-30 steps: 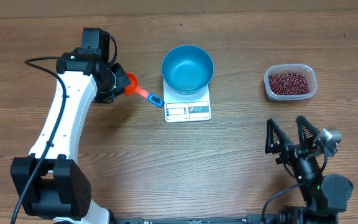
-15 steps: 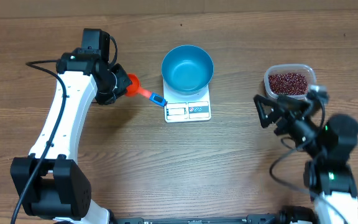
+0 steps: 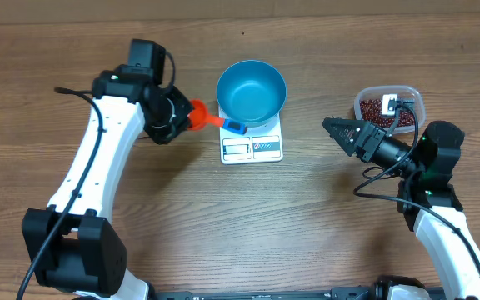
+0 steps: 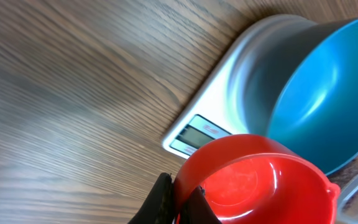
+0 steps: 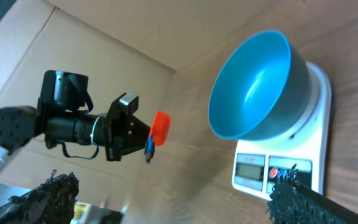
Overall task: Scoop item into bowl and weigh 150g on scale
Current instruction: 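Move the right gripper toward the scoop's blue handle, then close the right gripper on the blue handle, release with left gripper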
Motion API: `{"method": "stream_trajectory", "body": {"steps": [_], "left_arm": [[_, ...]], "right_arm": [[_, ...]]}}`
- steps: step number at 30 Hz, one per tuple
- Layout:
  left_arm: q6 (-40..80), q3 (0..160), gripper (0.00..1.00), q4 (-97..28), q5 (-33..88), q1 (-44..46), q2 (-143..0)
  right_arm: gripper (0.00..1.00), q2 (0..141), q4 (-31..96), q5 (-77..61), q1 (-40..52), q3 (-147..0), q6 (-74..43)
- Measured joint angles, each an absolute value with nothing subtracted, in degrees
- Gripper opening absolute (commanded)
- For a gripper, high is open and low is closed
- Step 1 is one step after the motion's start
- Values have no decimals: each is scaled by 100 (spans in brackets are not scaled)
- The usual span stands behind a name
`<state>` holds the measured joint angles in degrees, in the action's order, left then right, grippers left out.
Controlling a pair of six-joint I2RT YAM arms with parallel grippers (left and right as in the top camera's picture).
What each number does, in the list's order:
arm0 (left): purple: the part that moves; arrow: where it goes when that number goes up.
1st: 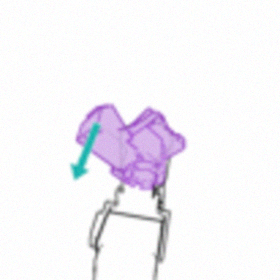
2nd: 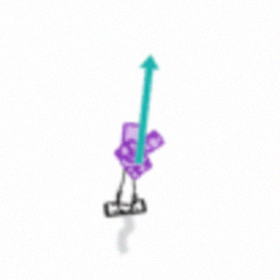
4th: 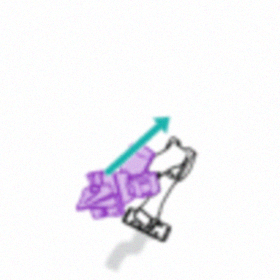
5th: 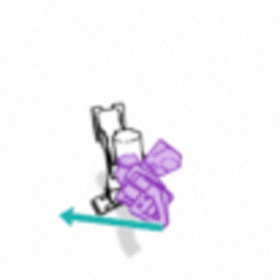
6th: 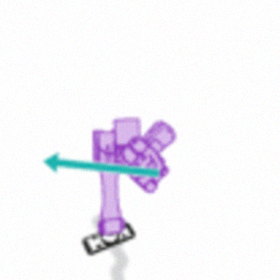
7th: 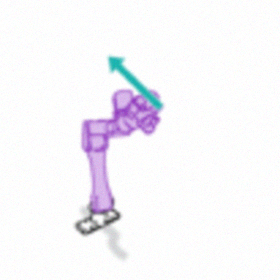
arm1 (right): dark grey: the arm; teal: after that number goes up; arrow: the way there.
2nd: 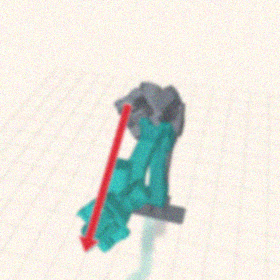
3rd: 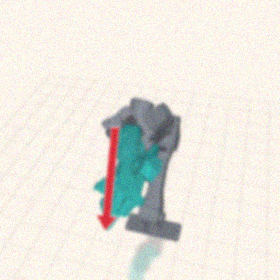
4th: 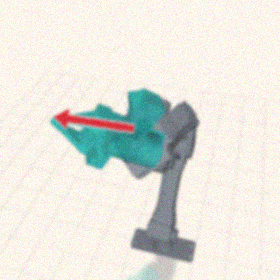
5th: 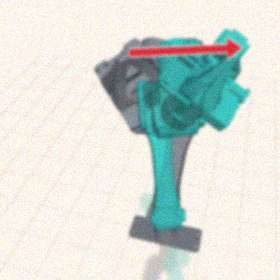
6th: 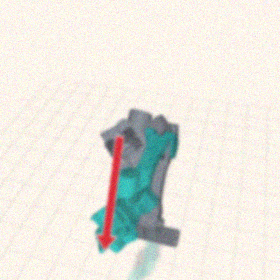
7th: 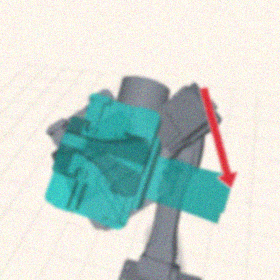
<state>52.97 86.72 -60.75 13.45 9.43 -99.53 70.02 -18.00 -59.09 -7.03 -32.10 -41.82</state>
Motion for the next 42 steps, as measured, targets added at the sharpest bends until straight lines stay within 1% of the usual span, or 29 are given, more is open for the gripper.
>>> {"method": "stream_trajectory", "body": {"steps": [6, 13, 15, 18, 20, 26, 28, 30, 32, 34, 38, 42], "left_arm": [[6045, 8672, 4, -5690, 1334, 1472, -9953], [6834, 8672, 4, -5356, 961, 2285, -9953], [6928, 8672, 4, -5199, 862, 2495, -9953], [7043, 8672, 4, -5019, 766, 2777, -9953], [7067, 8672, 4, -4912, 722, 2939, -9953], [7216, 8672, 4, -4814, 659, 3183, -9953], [7251, 8672, 4, -4805, 659, 3229, -9953], [7258, 8674, 4, -4805, 659, 3262, -9953], [7264, 8672, 4, -4803, 655, 3288, -9953], [7295, 8672, 4, -4799, 657, 3306, -9953], [7319, 8672, 4, -4797, 655, 3341, -9953], [7319, 8672, 4, -4794, 652, 3341, -9953]], "right_arm": [[100, 7107, -1800, -6005, -602, -3210, -4628], [100, 7129, -1800, -5701, -10, -3210, -4803], [99, 7129, -1800, -5507, 167, -3210, -4871], [94, 7133, -1798, -5240, 351, -3210, -4974], [87, 7133, -1800, -5070, 443, -3210, -5015], [73, 7133, -1828, -4864, 530, -3210, -5113], [64, 7133, -1833, -4840, 530, -3210, -5118], [57, 7133, -1833, -4810, 530, -3210, -5155], [53, 7133, -1837, -4792, 530, -3214, -5162], [47, 7133, -1835, -4779, 530, -3214, -5157], [38, 7133, -1833, -4768, 530, -3214, -5192], [33, 7133, -1837, -4766, 530, -3214, -5190]]}}
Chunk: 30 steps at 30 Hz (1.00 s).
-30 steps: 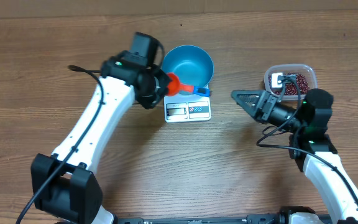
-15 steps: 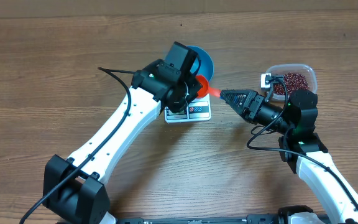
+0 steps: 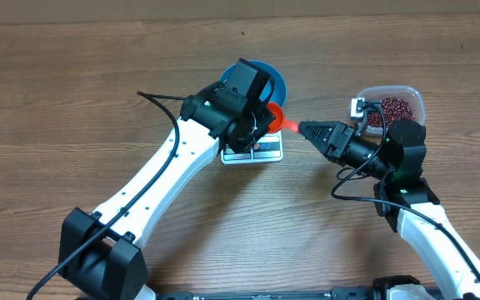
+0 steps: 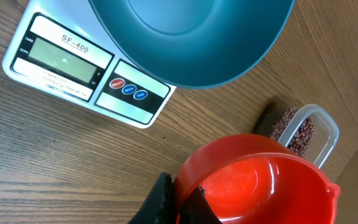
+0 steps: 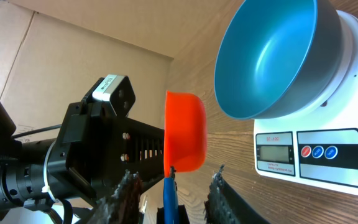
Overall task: Scoop item into bowl and weigh 150g on scale
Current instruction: 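Close the right gripper on the blue handle, release with left gripper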
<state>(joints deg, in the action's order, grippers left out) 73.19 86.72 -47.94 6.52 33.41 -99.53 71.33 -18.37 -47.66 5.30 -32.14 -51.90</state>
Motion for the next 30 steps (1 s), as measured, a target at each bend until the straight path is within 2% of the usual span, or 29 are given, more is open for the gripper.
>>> {"method": "stream_trajectory", "body": {"steps": [12, 14, 15, 17, 19, 21, 30], "left_arm": [[7356, 8672, 4, -4794, 655, 3341, -9953], [7358, 8672, 6, -4794, 652, 3341, -9953], [7358, 8672, 15, -4794, 655, 3341, -9953], [7363, 8672, 54, -4799, 635, 3341, -9953], [7363, 8672, 86, -4801, 637, 3341, -9953], [7363, 8674, 99, -4807, 635, 3341, -9953], [7376, 8672, 100, -4888, 635, 3341, -9953]], "right_arm": [[11, 7133, -1839, -4759, 530, -3214, -5201], [4, 7133, -1837, -4762, 530, -3214, -5192], [4, 7133, -1839, -4764, 530, -3214, -5190], [4, 7133, -1841, -4759, 528, -3214, -5201], [4, 7133, -1835, -4755, 530, -3214, -5203], [4, 7133, -1837, -4757, 530, -3214, -5203], [4, 7137, -1835, -4757, 530, -3214, -5181]]}}
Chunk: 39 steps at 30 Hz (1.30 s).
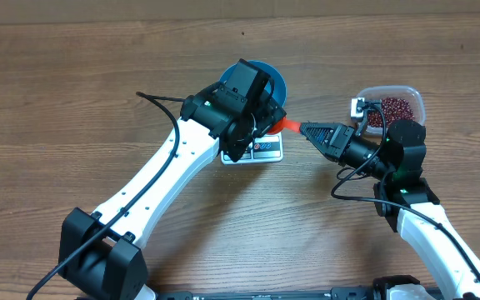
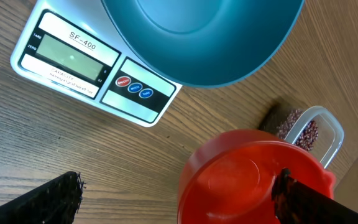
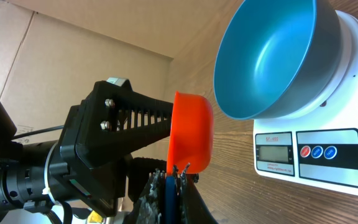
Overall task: Scoop item into bowl and weigh 150g on scale
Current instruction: 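Close the right gripper on the blue handle, release with left gripper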
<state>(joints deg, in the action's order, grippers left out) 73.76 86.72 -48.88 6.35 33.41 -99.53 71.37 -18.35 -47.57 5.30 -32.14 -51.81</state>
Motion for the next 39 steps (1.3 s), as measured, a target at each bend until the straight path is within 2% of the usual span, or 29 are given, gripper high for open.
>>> {"method": "stream_trajectory", "body": {"steps": [12, 33, 36, 39], "left_arm": [[6914, 8672, 100, -4772, 790, 3339, -9953], [3583, 8683, 100, -5011, 858, 3328, -9953], [3055, 8685, 91, -5282, 862, 3306, -9946], [2506, 8689, 73, -5588, 860, 3280, -9909]], "right_arm": [[4, 7140, -1686, -4716, 530, -3214, -4965], [4, 7144, -985, -4073, 530, -3214, -4147], [4, 7144, -913, -3955, 528, -3214, -4077], [4, 7144, -836, -3911, 484, -3214, -4005]]}}
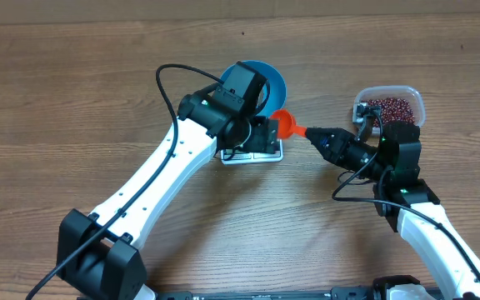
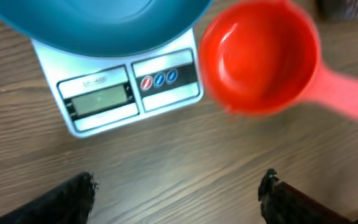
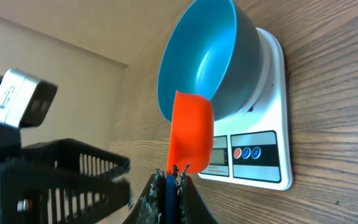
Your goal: Scoop item into bowl and weigh 150g on scale
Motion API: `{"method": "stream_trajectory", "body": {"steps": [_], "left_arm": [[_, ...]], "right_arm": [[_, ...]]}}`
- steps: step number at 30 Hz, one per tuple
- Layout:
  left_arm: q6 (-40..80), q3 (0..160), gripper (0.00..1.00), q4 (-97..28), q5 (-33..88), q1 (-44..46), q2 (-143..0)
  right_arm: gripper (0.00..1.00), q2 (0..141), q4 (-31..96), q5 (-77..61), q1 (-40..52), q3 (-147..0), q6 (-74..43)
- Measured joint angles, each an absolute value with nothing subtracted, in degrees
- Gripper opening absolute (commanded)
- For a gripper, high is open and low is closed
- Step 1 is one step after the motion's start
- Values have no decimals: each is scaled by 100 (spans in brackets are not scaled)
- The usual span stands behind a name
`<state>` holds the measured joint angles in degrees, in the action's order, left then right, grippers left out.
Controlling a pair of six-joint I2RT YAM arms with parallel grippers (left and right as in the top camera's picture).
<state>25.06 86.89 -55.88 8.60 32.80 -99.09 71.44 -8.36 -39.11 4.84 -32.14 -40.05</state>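
The orange scoop [image 1: 283,123] with a blue handle hangs just right of the white scale [image 3: 260,155], and my right gripper [image 3: 169,176] is shut on that handle. The empty blue bowl [image 1: 267,77] stands on the scale [image 2: 129,93]. My left gripper [image 2: 178,180] is open over the wood in front of the scale, with the scoop [image 2: 260,56] beyond its fingertips and nothing between them. A clear tub of red beans [image 1: 390,107] sits at the far right, behind my right arm.
The left arm [image 1: 182,158] reaches across the scale's left side and hides part of it in the overhead view. Its black gripper body [image 3: 55,177] shows at the left of the right wrist view, close to the scoop.
My left gripper, still open, has drawn back from the scoop, which now lies beyond its fingertips instead of between them. My right gripper keeps hold of the blue handle.
My left gripper first held the scoop left of the scale, with the right gripper open near the bean tub. Then the scoop was right of the scale, the right fingers open around its handle. The right then shut on it, the left opened, and now stands apart.
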Motion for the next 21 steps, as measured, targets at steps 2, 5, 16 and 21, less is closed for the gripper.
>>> {"method": "stream_trajectory", "body": {"steps": [2, 5, 16, 21], "left_arm": [[2130, 8700, 64, -5837, 860, 3258, -9883], [1581, 8705, 49, -6195, 858, 3258, -9863], [19, 8705, 4, -6416, 762, 3258, -9863], [-200, 8694, 4, -6119, 672, 3258, -9863]], "right_arm": [[4, 7144, -766, -3900, 390, -3214, -3959], [4, 7144, -722, -3946, 204, -3214, -3894], [4, 7144, -676, -4851, -567, -3214, -3723], [4, 7144, -679, -5065, -591, -3214, -3677]]}}
